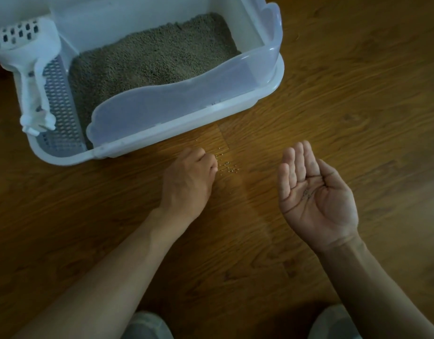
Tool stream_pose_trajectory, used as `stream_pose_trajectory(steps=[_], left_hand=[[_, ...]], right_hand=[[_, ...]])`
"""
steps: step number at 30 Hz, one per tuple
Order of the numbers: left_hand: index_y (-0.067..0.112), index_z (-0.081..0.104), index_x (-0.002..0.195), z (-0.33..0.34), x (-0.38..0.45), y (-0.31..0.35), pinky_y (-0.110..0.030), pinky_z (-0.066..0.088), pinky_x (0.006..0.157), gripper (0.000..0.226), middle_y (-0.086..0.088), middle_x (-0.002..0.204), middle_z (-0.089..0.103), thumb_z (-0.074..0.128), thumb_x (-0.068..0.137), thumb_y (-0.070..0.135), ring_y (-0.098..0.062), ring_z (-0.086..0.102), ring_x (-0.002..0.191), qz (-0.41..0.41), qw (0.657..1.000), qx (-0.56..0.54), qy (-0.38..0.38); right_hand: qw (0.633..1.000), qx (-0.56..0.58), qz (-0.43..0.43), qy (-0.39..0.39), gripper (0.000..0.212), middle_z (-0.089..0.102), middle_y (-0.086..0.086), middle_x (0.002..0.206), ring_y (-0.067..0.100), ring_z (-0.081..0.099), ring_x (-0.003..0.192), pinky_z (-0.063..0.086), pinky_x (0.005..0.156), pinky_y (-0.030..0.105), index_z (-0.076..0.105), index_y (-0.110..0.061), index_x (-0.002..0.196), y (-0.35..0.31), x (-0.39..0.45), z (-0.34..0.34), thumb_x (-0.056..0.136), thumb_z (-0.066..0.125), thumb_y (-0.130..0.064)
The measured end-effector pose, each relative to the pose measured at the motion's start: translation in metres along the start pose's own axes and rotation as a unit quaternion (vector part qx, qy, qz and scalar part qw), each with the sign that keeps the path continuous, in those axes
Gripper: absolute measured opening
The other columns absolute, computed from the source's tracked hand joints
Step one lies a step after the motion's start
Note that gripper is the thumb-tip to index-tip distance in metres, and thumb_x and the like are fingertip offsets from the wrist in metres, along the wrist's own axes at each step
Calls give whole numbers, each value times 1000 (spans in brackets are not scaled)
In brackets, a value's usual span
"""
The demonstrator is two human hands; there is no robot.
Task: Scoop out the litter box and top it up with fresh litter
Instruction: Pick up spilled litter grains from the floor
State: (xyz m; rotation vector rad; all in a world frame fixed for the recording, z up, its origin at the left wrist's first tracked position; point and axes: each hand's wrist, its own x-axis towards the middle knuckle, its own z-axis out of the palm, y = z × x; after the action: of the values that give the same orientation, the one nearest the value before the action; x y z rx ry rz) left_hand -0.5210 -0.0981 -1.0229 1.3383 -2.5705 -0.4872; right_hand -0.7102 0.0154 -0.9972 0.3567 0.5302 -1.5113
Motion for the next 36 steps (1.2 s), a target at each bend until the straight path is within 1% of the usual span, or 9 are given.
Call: stream_pose_trajectory(steps=[3, 8, 11, 15, 22, 28, 31, 34, 36], left_hand=[[19, 58, 91, 2, -2, 0, -21, 39, 63, 9, 7, 89, 52, 55, 98, 24, -10, 50, 83, -6, 1000, -10, 2], [13, 62, 93, -16, -16, 32, -11, 36, 65, 9, 10, 85, 51, 58, 95, 21, 1, 44, 72, -32, 979, -171, 109], [9, 65, 90, -25, -27, 66, -11, 36, 65, 9, 11, 82, 50, 64, 96, 15, 3, 42, 71, 16, 965, -223, 140], [8, 70, 91, -18, -41, 90, -30, 51, 65, 14, -1, 83, 66, 64, 97, 19, -13, 60, 78, 103, 960, -221, 140], [10, 76, 82, -16, -41, 94, -24, 53, 76, 21, -2, 77, 69, 66, 96, 21, -13, 64, 78, 151, 964, -169, 137], [4, 76, 86, -34, -45, 80, -10, 32, 69, 10, 14, 72, 49, 73, 90, 13, 3, 38, 67, 104, 932, -292, 190], [6, 73, 81, -26, -39, 51, -11, 30, 62, 12, 12, 71, 52, 71, 90, 13, -1, 40, 62, 66, 959, -200, 190], [11, 73, 86, -11, -32, 22, -13, 40, 56, 9, 2, 75, 68, 70, 91, 18, -8, 57, 61, -3, 984, -134, 119], [12, 73, 88, -8, -25, 9, -12, 38, 55, 5, 4, 73, 66, 71, 89, 17, -8, 57, 61, -25, 988, -116, 99]], right_hand=[[1000, -4, -1, 12, 58, 63, 22, 127, 31, 55, 127, 40, 108, 44, 60, 5, 127, 1, 3, -4, 104, 21, -31], [1000, 10, -5, 29, 54, 67, 21, 121, 33, 61, 119, 49, 100, 47, 64, 5, 122, 11, 13, -5, 102, 26, -29], [999, 20, -6, 41, 49, 69, 22, 116, 34, 65, 113, 53, 95, 47, 67, 5, 117, 22, 20, 0, 99, 33, -24], [999, -11, 8, 30, 54, 60, 30, 126, 39, 55, 125, 40, 110, 48, 58, 10, 127, 27, 21, 8, 101, 26, -25], [1000, -5, 19, -7, 61, 63, 28, 124, 37, 56, 124, 39, 109, 46, 60, 8, 125, 25, 15, 10, 103, 18, -31], [1000, 7, 15, -19, 59, 64, 29, 121, 39, 56, 123, 42, 106, 48, 61, 10, 122, 18, 8, 15, 101, 22, -29], [1000, 3, 13, -23, 59, 64, 27, 122, 37, 57, 124, 41, 106, 46, 62, 9, 122, 14, 9, 15, 101, 22, -29], [1000, -2, 13, -24, 61, 66, 26, 120, 36, 58, 122, 42, 105, 46, 64, 8, 119, 13, 8, 14, 102, 21, -32], [999, 4, 14, -34, 63, 66, 26, 119, 36, 58, 122, 43, 104, 46, 64, 8, 119, 11, 5, 14, 102, 20, -34]])
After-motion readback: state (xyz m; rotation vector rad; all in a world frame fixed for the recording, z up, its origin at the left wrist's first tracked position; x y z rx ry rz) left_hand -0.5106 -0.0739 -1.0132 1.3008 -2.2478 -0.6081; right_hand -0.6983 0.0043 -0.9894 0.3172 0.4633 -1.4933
